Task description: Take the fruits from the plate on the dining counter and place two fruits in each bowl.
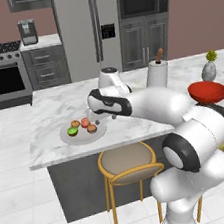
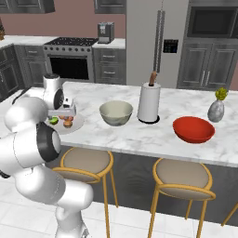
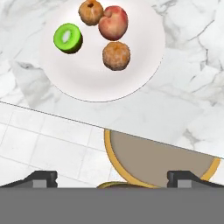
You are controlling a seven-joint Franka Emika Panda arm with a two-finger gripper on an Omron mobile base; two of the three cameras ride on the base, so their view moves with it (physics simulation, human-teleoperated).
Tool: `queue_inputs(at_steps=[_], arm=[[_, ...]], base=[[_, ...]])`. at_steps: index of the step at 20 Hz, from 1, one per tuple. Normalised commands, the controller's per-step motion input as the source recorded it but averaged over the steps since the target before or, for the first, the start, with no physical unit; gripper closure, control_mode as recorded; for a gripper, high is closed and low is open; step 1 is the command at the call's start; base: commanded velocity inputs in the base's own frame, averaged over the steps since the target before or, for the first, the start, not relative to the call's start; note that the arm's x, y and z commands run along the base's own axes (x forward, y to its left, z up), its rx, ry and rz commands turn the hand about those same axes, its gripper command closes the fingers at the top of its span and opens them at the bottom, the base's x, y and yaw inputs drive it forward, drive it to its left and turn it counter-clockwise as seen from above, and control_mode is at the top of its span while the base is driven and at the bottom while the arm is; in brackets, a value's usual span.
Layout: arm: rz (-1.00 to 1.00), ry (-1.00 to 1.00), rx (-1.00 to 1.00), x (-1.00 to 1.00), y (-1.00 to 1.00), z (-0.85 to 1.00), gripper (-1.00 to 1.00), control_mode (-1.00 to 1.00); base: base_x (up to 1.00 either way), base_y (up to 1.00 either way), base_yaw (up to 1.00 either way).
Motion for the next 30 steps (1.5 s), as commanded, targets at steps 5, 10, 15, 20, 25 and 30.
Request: queue_inputs(at_steps=[5, 10, 15, 20, 25, 30], arm=[[0.01, 0.0, -0.02, 0.23, 0.11, -0.27, -1.0, -1.0], [0.02, -0.01, -0.01, 0.22, 0.1, -0.27, -1.0, -1.0], [0.03, 0.0, 0.0, 0.27, 0.07, -0.24, -1.0, -1.0], [0.04, 0.0, 0.0, 0.33, 0.02, -0.23, -1.0, -1.0], [0.02, 0.0, 0.0, 0.37, 0.06, -0.21, -1.0, -1.0], [0.0, 0.0, 0.0, 0.31, 0.15, -0.2, -1.0, -1.0]], base=[[0.0, 0.0, 0.0], [0.0, 0.0, 0.0], [0.0, 0.0, 0.0], [0.0, 0.0, 0.0], [0.0, 0.0, 0.0], [0.0, 0.0, 0.0]])
